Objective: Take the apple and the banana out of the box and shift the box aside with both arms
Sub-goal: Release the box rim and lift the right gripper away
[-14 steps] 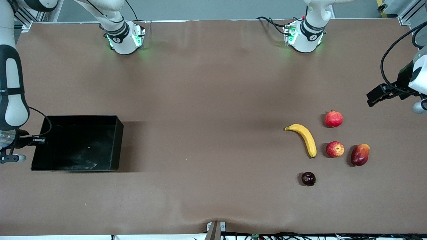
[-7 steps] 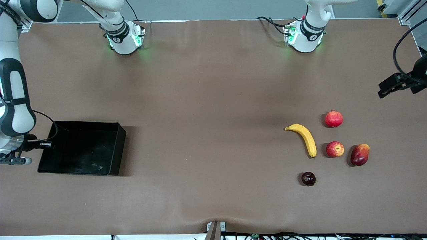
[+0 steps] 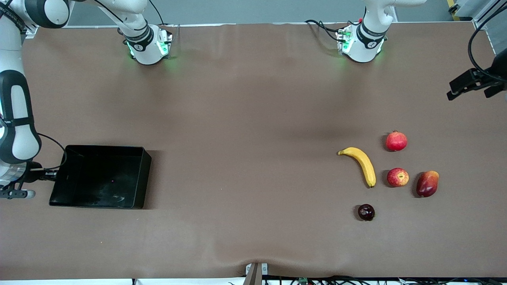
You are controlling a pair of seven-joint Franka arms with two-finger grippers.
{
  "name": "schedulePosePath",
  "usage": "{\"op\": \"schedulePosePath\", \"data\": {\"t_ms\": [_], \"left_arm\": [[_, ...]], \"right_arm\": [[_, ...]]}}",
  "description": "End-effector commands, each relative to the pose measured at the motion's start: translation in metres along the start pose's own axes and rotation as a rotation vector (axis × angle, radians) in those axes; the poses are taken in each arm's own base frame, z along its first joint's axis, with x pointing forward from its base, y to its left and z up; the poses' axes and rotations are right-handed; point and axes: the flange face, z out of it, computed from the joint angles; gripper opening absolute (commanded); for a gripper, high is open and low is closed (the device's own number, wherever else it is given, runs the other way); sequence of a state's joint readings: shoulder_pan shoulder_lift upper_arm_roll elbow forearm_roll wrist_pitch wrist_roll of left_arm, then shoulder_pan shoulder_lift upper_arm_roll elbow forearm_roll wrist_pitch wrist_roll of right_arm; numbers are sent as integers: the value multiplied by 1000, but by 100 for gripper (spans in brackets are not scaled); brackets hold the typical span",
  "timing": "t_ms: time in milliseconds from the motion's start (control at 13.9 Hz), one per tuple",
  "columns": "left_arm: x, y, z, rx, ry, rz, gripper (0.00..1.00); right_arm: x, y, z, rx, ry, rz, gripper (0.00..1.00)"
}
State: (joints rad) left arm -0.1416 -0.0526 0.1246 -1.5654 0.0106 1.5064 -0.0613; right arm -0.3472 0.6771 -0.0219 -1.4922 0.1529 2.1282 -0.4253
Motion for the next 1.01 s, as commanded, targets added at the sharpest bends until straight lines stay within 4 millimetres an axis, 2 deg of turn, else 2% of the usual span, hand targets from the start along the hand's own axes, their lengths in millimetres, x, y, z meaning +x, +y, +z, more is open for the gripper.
{"op": "schedulePosePath", "data": {"t_ms": [0, 144, 288, 432, 576, 648, 793, 937], "left_arm": [[-14, -6, -4, -19, 2, 6, 100], [-14, -4, -5, -17, 3, 7, 100], [-14, -3, -2, -13, -9, 8, 100], [-16, -4, 0, -6, -28, 8, 100], [-16, -7, 0, -4, -30, 3, 100], [-15, -7, 2, -2, -33, 3, 100], [-13, -6, 2, 0, -23, 5, 100], [-13, -4, 2, 0, -23, 8, 100]], "right_arm": [[4, -50, -62, 11, 2, -70, 100], [2, -90, -99, 1, -15, -85, 100], [1, -145, -134, -27, -17, -102, 100], [-12, -192, -169, -42, -44, -69, 100], [-32, -226, -207, -40, -62, -33, 100], [-40, -239, -227, -40, -49, -38, 100], [-61, -248, -265, -40, -36, -43, 100], [-82, -258, -295, -41, -38, -17, 100]]}}
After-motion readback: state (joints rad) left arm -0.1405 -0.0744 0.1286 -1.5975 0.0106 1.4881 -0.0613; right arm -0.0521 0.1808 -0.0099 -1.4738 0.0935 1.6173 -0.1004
